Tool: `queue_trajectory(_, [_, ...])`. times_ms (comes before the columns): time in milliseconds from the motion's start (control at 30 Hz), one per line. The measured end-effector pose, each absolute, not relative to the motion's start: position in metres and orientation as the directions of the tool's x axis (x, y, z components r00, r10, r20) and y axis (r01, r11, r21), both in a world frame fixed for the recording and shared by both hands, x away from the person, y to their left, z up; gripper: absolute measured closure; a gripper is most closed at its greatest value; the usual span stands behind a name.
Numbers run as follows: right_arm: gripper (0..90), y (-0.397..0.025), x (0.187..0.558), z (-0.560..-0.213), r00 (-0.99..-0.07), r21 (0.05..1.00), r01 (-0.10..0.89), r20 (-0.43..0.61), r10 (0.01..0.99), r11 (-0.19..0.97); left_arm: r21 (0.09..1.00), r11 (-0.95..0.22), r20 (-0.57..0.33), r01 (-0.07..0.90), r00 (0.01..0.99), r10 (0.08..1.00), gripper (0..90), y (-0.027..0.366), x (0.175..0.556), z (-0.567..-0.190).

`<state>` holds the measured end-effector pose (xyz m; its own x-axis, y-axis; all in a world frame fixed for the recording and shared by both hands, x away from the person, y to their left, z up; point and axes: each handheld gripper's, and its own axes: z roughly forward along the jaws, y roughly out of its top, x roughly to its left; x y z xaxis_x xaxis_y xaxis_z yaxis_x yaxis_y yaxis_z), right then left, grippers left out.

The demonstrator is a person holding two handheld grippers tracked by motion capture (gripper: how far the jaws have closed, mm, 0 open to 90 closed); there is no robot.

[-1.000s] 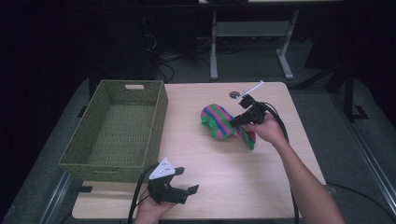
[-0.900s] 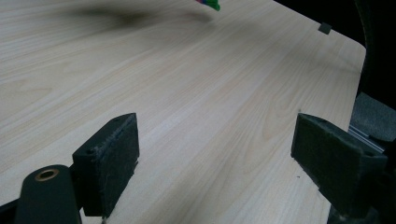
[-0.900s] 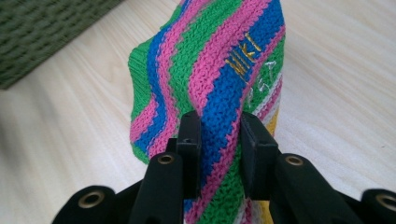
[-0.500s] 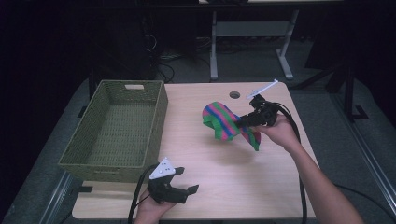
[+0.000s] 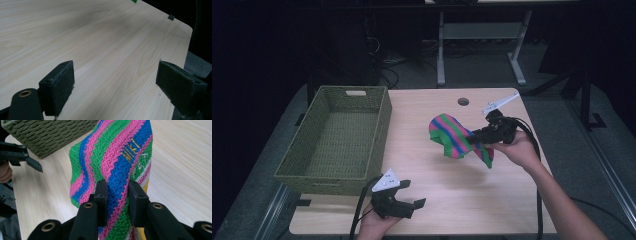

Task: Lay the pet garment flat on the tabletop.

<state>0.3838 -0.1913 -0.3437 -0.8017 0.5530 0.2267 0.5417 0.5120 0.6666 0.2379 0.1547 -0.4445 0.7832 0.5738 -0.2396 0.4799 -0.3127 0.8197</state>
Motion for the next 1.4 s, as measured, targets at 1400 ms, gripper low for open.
queue_trajectory(1400, [70.8,-0.185,0.319,-0.387,-0.830,0.663,0.514,0.225,0.510,0.544,0.824,-0.307,-0.239,0.476,0.784,0.573,14.8,0.153,0.237,-0.444])
